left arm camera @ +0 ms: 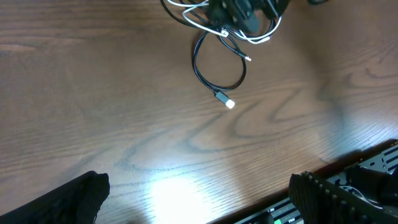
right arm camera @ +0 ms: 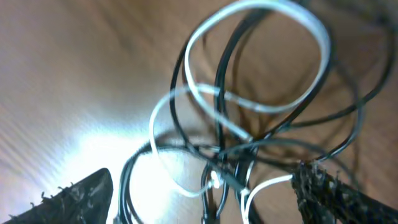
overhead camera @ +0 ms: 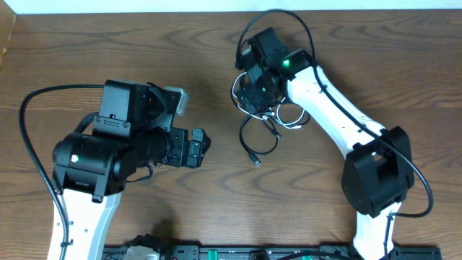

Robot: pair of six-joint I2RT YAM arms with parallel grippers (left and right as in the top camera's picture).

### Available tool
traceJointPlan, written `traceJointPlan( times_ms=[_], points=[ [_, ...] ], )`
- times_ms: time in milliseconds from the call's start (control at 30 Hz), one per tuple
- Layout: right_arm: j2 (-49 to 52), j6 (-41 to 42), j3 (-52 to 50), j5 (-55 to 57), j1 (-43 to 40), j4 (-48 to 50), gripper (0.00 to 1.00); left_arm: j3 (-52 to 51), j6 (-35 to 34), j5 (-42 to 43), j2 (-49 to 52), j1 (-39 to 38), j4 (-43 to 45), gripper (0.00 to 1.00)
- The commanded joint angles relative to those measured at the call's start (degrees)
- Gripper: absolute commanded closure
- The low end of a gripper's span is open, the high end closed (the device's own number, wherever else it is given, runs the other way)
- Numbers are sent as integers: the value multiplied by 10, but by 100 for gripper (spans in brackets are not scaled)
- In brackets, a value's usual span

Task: Untangle cables
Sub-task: 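Lift the grasped cables upward with the right gripper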

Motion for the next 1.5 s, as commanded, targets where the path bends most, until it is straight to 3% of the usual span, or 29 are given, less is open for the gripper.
traceJointPlan(
  times_ms=[0,167,667,1100,1467],
  points=[
    [10,-78,10,-8,5,-37,8,10,-3,-3,-1,2,-8,2],
    [16,-139,10,-8,5,-70,5,10,-3,9,-1,2,-11,2],
    [56,-145,12,-6,25,-4,2,10,-3,12,0,2,-12,2],
    [59,-123,12,-6,28,12,18,10,-3,14,0,2,-14,2],
    [102,-124,12,-6,30,50,17,10,-3,14,0,2,-27,2]
  ],
)
